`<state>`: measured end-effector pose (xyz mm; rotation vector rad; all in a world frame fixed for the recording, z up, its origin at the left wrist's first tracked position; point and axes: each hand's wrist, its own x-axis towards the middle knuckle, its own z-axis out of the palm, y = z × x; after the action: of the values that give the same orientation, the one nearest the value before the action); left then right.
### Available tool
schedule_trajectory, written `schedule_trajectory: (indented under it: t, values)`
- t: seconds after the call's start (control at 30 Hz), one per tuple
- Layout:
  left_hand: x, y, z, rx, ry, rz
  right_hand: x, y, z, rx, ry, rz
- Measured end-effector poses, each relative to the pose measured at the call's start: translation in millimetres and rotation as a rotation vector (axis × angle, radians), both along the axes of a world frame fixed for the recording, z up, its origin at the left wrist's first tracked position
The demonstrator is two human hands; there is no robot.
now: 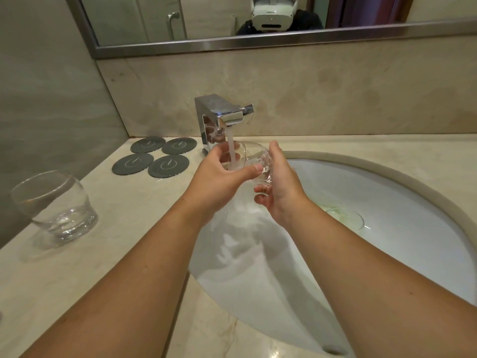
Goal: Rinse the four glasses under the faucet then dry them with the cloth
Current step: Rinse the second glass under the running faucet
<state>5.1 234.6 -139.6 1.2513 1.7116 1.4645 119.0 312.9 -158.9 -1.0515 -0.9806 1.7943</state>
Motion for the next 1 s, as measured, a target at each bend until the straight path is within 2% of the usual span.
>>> schedule_trajectory:
  t: [0.17,0.37,0.47,0.6,0.73,0.83,1.0]
  values:
    - [-0.2,2.2,-1.8,0.002,-0.032,-0.044,-1.5,-0.8,1.7,0.009,0.108,-0.054]
    - [5.7,-1.3,3.2,-0.098,-0.089,-0.029,-1.7,0.5,1.9,0.103,0.087,-0.101]
    - [4.5,1.2,2.1,-0.044,-0.084,0.02,-3.3,1.4,1.1,0.145,0.086,-0.081]
    - [0.1,2.9,-0.4,0.023,-0.025,0.049,-1.9,2.8,0.8,0.125,0.015,-0.069]
    - [-1.9,0.7,-0.5,0.051,-0.003,0.023,-0.2,0.3,2.3,0.046,0.04,-0.066]
    - [-2.3,1.7,-1.8,0.026,-0.046,-0.023,-2.0,1.9,0.8,0.044,0.1,-0.093]
    - [0.8,2.4,-0.8,-0.033,-0.127,-0.045,-0.2,1.3,1.9,0.095,0.083,-0.139]
